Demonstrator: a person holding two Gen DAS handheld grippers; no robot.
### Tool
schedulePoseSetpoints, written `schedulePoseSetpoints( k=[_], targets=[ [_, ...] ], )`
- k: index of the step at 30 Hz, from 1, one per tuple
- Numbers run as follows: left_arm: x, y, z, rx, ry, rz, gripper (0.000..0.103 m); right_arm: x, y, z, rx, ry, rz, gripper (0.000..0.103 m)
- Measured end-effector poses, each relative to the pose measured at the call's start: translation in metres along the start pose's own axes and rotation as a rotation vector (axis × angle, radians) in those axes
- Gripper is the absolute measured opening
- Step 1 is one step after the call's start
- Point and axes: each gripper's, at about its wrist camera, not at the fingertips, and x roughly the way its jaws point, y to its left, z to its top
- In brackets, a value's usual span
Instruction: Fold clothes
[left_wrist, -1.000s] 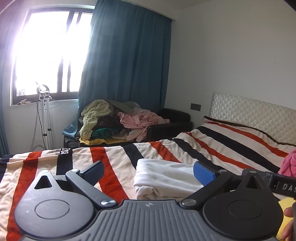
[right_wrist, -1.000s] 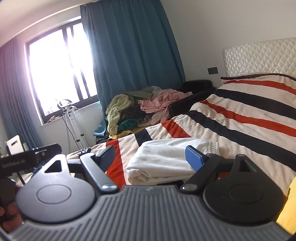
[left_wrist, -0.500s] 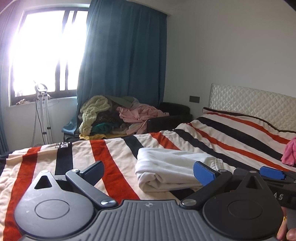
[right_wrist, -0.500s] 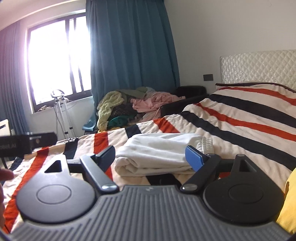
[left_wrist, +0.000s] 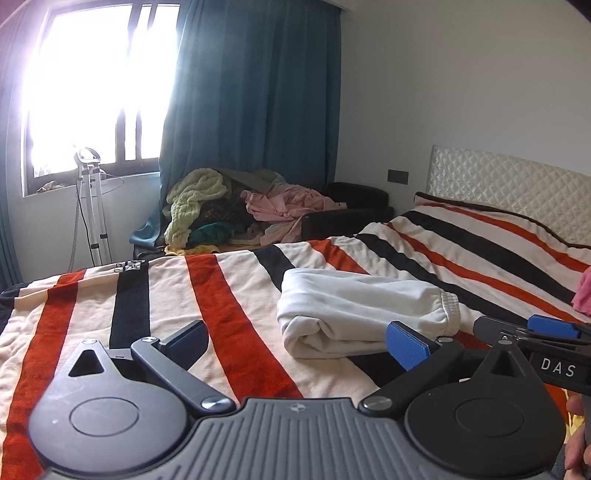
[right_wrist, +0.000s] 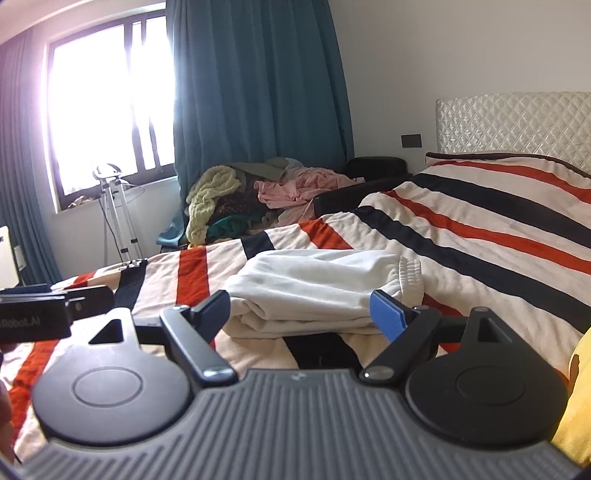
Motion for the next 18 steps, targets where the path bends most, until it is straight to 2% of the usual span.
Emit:
schedulePoseSetpoints(
  k=[18],
  targets=[
    [0.0005, -0.0003, -0.0033, 0.001, 0.007, 0.002, 0.103, 0.0037, 0.0023, 0.0004, -0.001, 0.019, 0.002, 0.084]
  ],
)
